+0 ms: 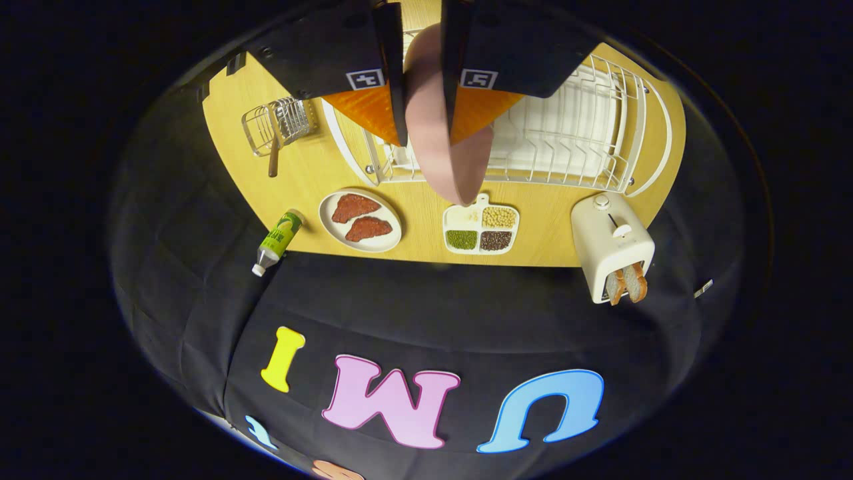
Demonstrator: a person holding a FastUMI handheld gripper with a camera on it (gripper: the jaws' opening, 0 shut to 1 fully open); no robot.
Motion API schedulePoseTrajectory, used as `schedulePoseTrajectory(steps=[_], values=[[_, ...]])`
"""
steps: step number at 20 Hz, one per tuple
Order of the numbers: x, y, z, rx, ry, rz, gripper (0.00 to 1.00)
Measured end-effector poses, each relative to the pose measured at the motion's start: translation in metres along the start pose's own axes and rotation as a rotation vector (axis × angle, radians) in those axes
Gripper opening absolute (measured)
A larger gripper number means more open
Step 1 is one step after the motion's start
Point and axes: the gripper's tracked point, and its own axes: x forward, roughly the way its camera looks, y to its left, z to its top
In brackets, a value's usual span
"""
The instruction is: Take the plate from the dish rack, then take the spoon from the basket and place it into the plate.
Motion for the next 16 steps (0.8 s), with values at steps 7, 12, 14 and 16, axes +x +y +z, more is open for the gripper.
schedulePoseTrajectory(steps=[7,12,14,16], values=[[-0.006,-0.009,0.021,-0.123,-0.097,-0.077,0.26],[-0.004,-0.028,0.027,-0.075,-0.099,-0.085,0.23],[-0.004,-0.031,0.022,-0.029,-0.072,-0.054,0.22],[-0.004,-0.03,0.019,0.03,-0.056,0.011,0.21]])
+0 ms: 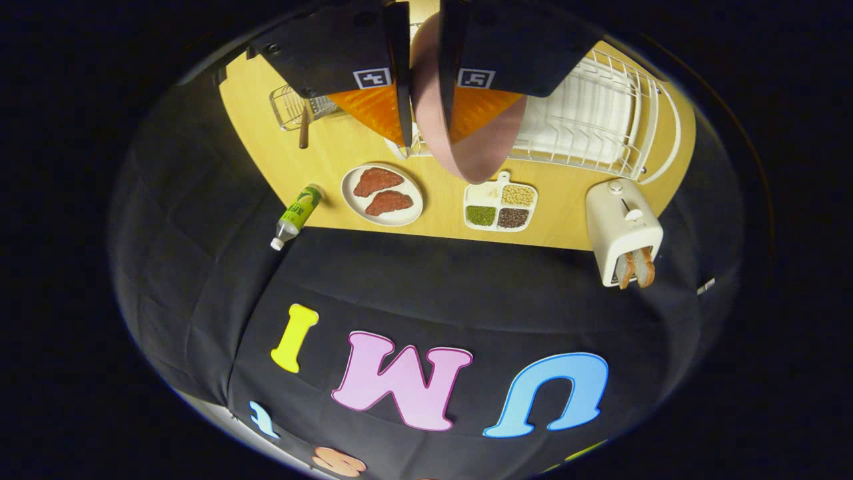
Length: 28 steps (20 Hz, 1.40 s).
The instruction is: Take the plate from the dish rack, then take the spoon from the basket and place it into the plate.
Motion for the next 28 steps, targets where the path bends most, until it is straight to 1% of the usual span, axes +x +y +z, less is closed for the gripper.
schedulePoseTrajectory(steps=[2,6,8,10,12,16,19,22,25,28], values=[[-0.007,-0.004,-0.002,0.046,0.013,0.066,0.2],[-0.037,-0.026,-0.015,0.107,0.033,0.164,0.19],[-0.059,-0.034,-0.026,0.135,0.038,0.243,0.19],[-0.078,-0.049,-0.043,0.136,0.049,0.305,0.19],[-0.094,-0.067,-0.068,0.134,0.081,0.344,0.19],[-0.114,-0.088,-0.116,0.184,0.138,0.422,0.19],[-0.11,-0.102,-0.152,0.207,0.171,0.467,0.19],[-0.101,-0.112,-0.182,0.181,0.188,0.516,0.19],[-0.08,-0.118,-0.215,0.128,0.208,0.555,0.19],[-0.059,-0.121,-0.237,0.158,0.248,0.597,0.19]])
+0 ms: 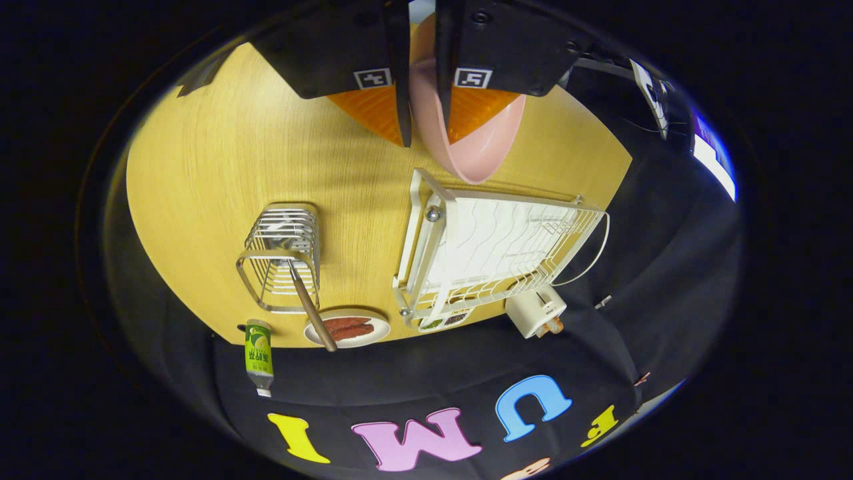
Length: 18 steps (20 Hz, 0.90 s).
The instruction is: Take the plate from the dish rack, then take the spoon from the basket and place it into the plate.
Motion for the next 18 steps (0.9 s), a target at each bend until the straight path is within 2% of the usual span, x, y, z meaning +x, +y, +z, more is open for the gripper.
schedulePoseTrajectory(steps=[3,6,8,10,11,12,14,15,16,18], values=[[0.015,-0.011,-0.008,0.057,0.011,0.054,0.2],[0.021,-0.022,-0.012,0.083,0.024,0.07,0.21],[0.022,-0.036,-0.014,0.071,0.024,0.048,0.23],[0.02,-0.044,-0.016,0.026,0.03,0.04,0.19],[0.019,-0.045,-0.018,0.005,0.023,0.041,0.22],[0.014,-0.046,-0.016,-0.023,0.013,0.041,0.39],[0.001,-0.051,-0.003,-0.09,-0.036,0.034,0.5],[-0.007,-0.052,0.005,-0.115,-0.068,0.035,0.59],[-0.015,-0.054,0.015,-0.135,-0.1,0.03,0.83],[-0.033,-0.06,0.043,-0.184,-0.181,0.011,0.98]])
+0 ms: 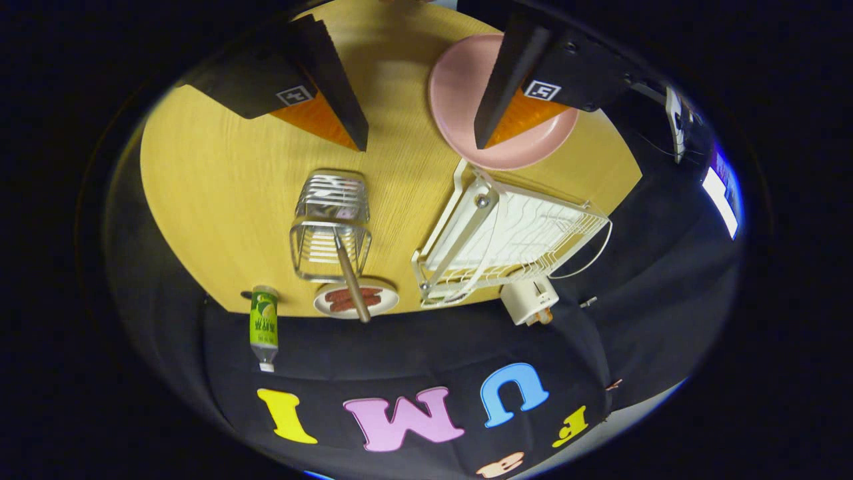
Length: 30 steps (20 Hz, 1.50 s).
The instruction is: Take the plate from the dish rack, then take the spoon from the basket and place it into the plate.
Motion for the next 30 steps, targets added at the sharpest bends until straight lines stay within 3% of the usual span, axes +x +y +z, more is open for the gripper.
schedulePoseTrajectory(steps=[6,12,16,21,23,27,30], values=[[-0.014,-0.011,0.097,-0.165,-0.21,-0.051,0.98],[0.037,-0.025,0.15,-0.187,-0.257,-0.1,0.99],[0.08,-0.054,0.151,-0.184,-0.194,-0.169,0.98],[0.123,-0.078,0.134,-0.169,-0.103,-0.193,0.98],[0.133,-0.082,0.127,-0.143,-0.066,-0.203,0.93],[0.148,-0.082,0.127,-0.158,-0.053,-0.208,0.74],[0.156,-0.085,0.115,-0.148,-0.003,-0.221,0.53]])
